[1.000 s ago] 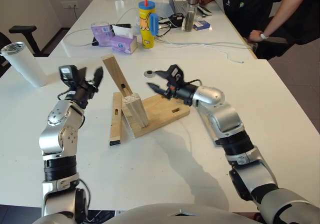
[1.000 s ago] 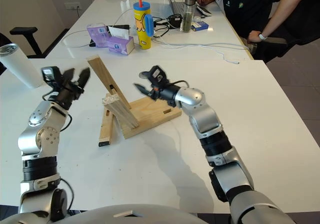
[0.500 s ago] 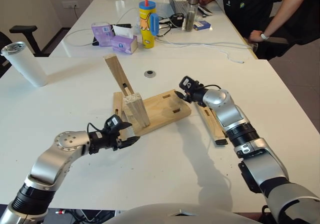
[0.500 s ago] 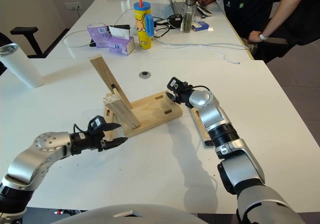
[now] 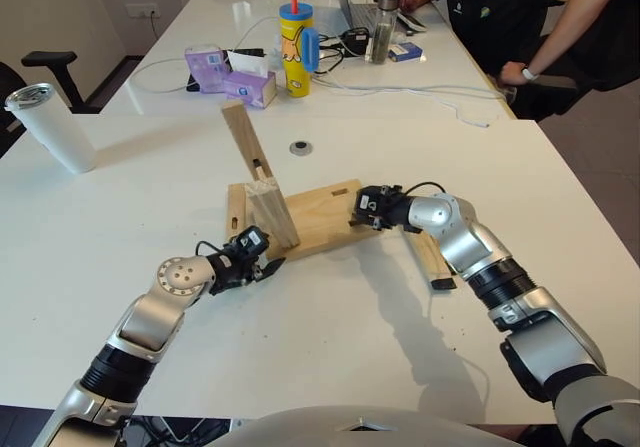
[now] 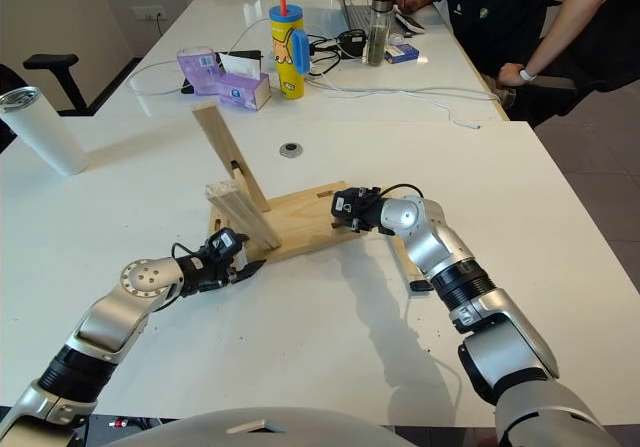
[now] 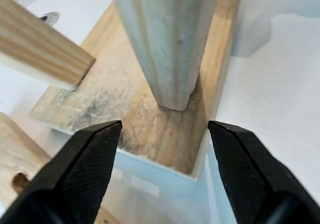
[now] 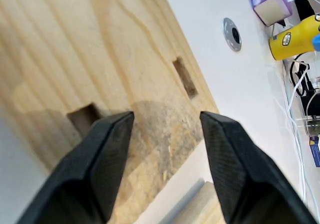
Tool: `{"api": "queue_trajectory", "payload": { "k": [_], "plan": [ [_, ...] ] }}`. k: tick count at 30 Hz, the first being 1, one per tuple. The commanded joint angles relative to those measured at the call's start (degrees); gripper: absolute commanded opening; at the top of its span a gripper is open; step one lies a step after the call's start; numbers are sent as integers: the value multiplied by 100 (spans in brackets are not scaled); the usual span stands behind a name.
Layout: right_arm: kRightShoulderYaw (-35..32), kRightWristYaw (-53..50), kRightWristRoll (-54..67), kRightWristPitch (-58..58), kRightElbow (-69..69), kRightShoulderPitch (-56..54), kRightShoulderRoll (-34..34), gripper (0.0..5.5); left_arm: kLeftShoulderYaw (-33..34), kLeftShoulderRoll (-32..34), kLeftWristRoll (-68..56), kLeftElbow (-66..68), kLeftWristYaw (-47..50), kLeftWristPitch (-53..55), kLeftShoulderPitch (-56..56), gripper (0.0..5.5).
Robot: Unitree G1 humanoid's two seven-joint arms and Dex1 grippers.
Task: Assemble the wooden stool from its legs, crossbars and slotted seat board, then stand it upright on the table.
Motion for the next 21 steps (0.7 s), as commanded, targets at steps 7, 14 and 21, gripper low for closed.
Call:
{"api": "queue_trajectory", "payload": {
  "k": [7, 14, 21],
  "plan": [
    [310, 1930, 824, 882, -1250, 900, -367, 249, 155, -319, 501, 830, 380, -196, -401, 321],
    [-162, 2159, 1976, 1863, -2000, 888, -45, 249, 176, -763, 604, 1219, 522, -347, -758, 321],
    [-1023, 616, 1857, 1920, -773, 91, 566, 249, 294, -1094, 607, 1356, 666, -382, -907, 321]
  ]
}}
